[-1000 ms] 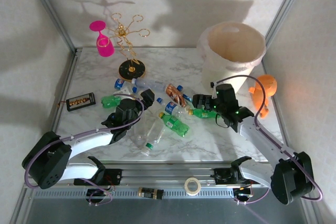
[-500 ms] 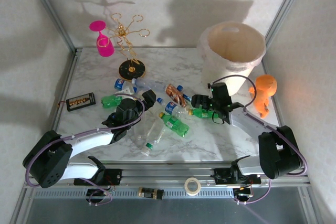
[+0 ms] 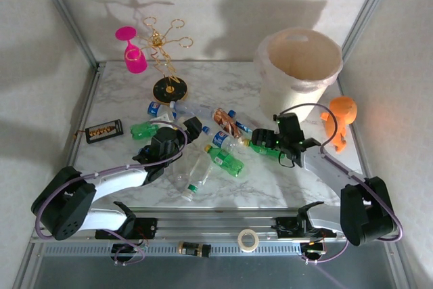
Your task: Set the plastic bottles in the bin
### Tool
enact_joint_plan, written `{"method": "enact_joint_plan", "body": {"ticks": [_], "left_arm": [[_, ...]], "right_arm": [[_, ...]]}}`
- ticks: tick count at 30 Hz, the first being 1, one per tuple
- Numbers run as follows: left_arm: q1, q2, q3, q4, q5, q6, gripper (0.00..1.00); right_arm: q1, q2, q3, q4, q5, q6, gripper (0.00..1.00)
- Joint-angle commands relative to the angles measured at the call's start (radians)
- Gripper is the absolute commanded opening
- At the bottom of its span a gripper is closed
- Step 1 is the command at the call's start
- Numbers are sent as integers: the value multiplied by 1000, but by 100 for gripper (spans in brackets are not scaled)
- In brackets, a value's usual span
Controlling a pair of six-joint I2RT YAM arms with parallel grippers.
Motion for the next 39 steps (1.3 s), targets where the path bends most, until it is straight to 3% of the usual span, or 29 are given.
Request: {"method": "enact_joint_plan", "body": {"ticks": [1, 10, 21, 34, 39], "left_arm": [[7, 6, 16, 23, 18, -8, 100], [7, 8, 10, 30, 15, -12, 100], [7, 0, -4, 23, 4, -14, 100], [8, -31, -26, 4, -26, -15, 99], [8, -28, -24, 5, -22, -15, 100]], "right_arm": [[-2, -52, -43, -67, -34, 50, 99], [11, -106, -129, -32, -138, 124, 99], [24, 5, -91, 11, -41, 116, 95], [29, 109, -97, 94, -72, 137, 81], [29, 100, -104, 101, -70, 140, 67]]}}
